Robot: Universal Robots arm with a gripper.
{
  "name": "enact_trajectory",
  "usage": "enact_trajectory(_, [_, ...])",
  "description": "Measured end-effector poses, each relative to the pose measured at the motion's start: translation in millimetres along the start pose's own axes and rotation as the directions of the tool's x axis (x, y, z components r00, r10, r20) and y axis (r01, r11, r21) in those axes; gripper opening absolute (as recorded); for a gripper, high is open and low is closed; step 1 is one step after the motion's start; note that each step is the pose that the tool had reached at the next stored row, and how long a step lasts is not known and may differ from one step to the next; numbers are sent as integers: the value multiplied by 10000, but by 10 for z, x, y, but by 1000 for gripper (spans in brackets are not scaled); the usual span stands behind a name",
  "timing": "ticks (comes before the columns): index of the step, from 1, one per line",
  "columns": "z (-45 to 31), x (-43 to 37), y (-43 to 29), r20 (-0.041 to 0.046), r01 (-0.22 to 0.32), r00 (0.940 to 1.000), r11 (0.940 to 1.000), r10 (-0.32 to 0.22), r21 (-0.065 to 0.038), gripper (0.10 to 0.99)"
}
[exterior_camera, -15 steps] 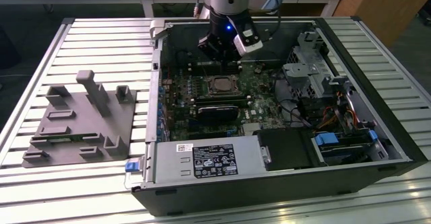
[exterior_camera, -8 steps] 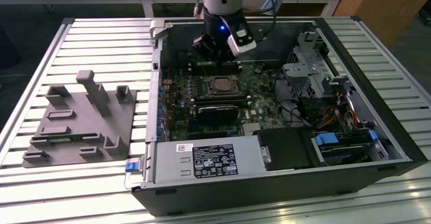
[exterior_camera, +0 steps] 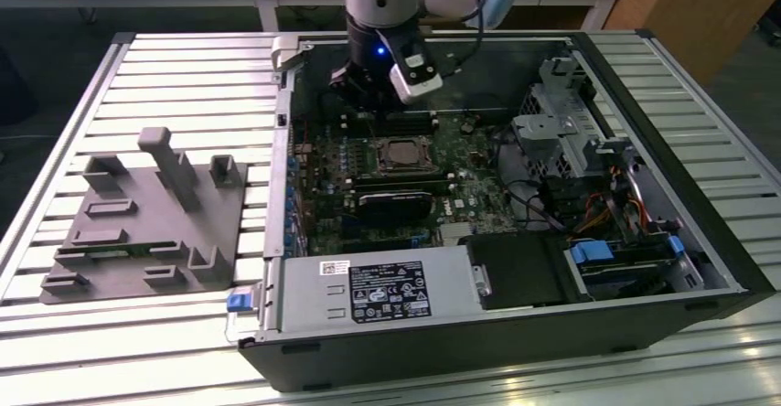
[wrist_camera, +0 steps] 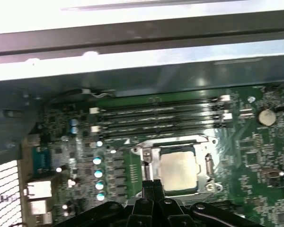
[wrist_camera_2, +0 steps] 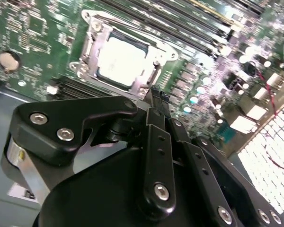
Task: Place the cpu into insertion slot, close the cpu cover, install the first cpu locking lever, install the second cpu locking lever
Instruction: 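Install the first cpu locking lever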
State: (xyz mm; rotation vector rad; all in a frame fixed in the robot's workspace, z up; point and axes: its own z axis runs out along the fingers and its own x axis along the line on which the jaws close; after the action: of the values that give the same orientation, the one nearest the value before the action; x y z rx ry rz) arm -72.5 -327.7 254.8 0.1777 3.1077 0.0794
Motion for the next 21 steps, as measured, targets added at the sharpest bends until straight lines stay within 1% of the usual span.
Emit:
enact_trajectory(6, [-4, 143, -16, -3, -1, 10000, 10000, 1, -17, 106])
enact_trajectory(11, [-6, 258, -30, -11, -3, 10000, 10000, 3, -97, 106])
enact_trajectory(12, [-6, 274, -32, -16, -4, 10000, 9999, 4, -136, 106])
enact_trajectory(13, [-6, 284, -33, -24, -6, 10000, 9998, 6, -210, 106])
enact_trajectory(17, [-7, 313, -37, -73, -23, 10000, 9980, 18, -637, 106])
enact_trajectory(21, [-6, 342, -43, -120, -36, 9999, 9946, 24, -1037, 106])
